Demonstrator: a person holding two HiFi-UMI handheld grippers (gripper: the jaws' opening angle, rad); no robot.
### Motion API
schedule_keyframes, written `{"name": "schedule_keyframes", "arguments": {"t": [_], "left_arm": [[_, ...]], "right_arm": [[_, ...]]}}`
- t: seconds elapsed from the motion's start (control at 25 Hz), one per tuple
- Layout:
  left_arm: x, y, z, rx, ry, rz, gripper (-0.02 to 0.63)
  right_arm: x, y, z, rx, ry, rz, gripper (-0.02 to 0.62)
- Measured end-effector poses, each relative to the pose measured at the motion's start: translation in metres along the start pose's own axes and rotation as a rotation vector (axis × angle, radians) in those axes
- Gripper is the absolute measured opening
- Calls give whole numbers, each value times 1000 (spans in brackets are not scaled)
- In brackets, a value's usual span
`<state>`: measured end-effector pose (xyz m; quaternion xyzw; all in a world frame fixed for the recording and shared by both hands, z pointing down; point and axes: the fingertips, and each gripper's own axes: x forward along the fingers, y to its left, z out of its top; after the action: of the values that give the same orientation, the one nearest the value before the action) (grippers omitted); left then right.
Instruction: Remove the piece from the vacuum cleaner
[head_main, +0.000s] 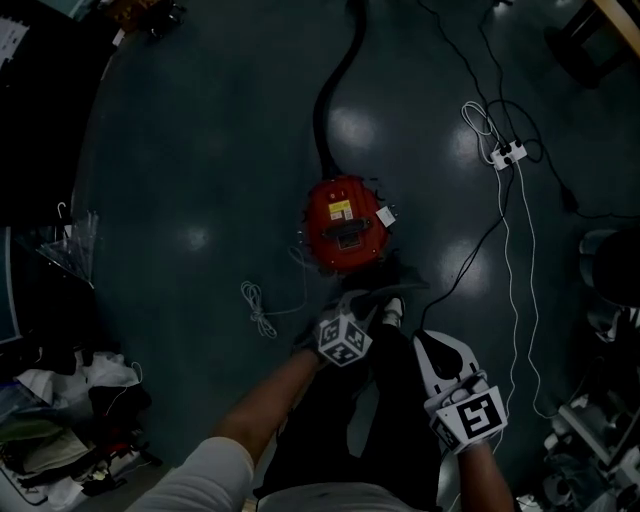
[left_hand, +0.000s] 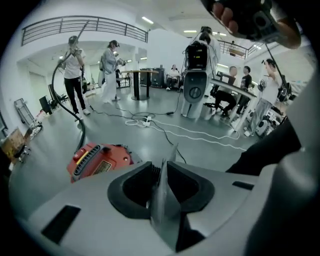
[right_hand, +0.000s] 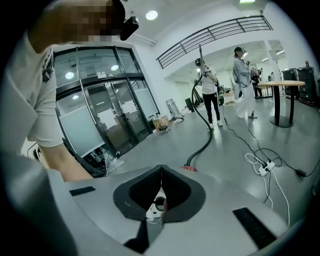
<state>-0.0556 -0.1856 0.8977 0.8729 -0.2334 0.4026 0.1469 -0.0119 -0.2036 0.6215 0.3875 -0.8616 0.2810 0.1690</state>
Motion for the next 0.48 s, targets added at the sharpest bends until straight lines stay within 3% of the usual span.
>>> {"name": "schedule_keyframes", "arguments": {"t": [0.24, 0.48], "left_arm": [[66, -3, -42, 20, 97, -53, 94], [98, -9, -68, 52, 180, -96, 100]], "right_arm": [[21, -20, -25, 10, 0, 7, 17], [31, -28, -34, 11, 25, 8, 17]]}}
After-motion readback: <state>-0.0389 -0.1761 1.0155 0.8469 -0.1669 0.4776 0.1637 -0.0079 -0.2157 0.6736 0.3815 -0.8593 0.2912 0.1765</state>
